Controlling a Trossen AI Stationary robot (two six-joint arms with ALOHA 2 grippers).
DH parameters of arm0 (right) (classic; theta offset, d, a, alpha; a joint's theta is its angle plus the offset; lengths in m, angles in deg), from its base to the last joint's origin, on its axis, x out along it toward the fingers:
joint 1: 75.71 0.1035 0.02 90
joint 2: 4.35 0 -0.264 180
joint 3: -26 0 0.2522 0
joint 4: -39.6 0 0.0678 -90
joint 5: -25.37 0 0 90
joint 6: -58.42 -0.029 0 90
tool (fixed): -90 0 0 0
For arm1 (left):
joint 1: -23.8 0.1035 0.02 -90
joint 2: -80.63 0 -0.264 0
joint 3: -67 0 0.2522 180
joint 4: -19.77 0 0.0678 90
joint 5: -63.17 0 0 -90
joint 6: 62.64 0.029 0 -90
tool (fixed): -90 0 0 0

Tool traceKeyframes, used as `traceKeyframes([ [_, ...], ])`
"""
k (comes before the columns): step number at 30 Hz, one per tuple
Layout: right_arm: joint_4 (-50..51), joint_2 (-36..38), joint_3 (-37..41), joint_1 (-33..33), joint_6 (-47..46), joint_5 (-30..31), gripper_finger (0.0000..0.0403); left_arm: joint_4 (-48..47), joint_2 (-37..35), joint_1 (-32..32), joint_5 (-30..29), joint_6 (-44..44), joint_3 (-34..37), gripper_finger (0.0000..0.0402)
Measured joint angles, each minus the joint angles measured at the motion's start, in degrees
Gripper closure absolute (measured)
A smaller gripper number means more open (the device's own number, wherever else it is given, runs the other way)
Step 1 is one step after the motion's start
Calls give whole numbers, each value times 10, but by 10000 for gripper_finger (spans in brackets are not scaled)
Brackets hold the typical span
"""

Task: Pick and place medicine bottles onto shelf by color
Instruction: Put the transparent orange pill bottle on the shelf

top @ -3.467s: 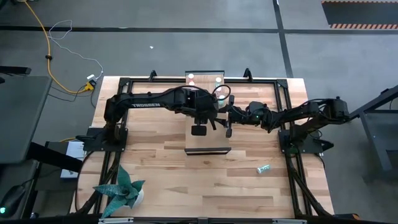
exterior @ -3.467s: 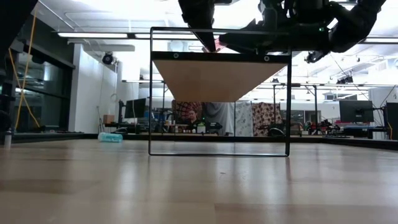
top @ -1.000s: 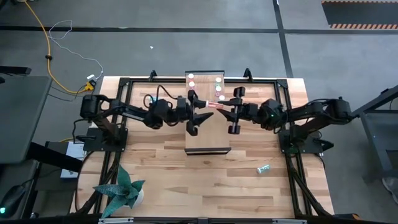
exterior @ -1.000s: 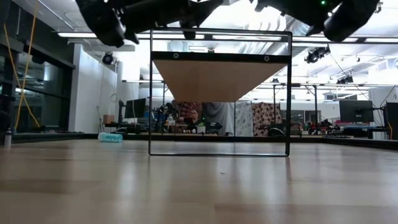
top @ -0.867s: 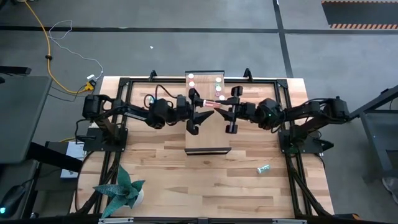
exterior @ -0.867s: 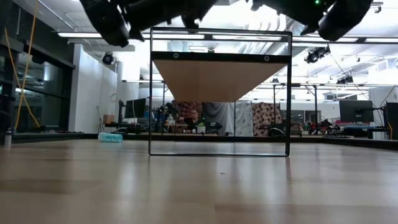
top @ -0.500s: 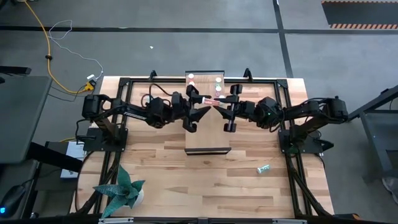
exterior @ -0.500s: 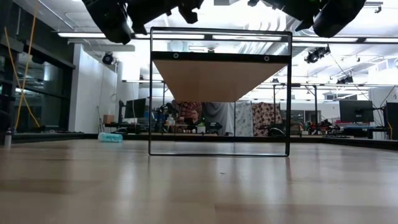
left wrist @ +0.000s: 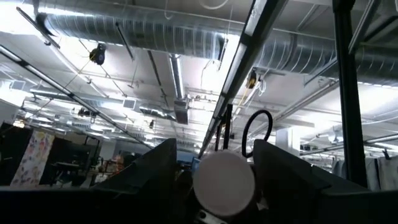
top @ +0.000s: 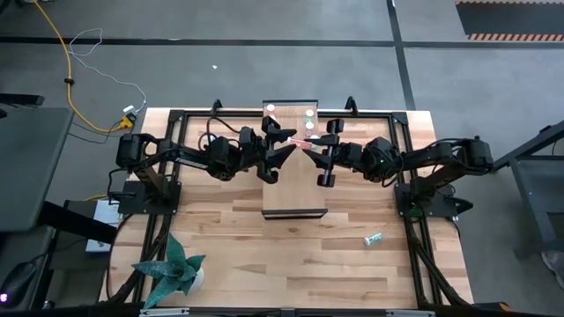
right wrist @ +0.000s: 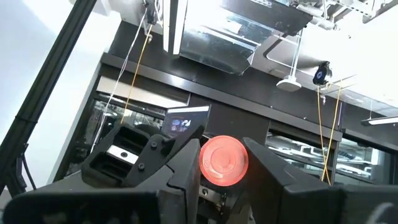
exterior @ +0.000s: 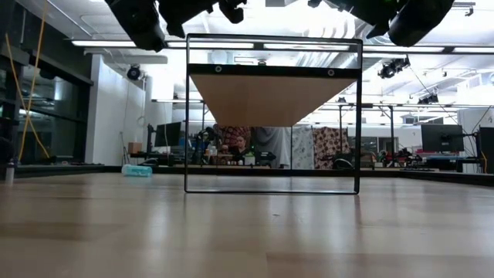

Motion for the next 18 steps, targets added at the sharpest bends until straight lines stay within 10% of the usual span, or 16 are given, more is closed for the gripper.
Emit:
traceKeyframes([
  [18,-12,0,0,-4,0,15,313,-17,0,-2,-1,-8,-8,286],
])
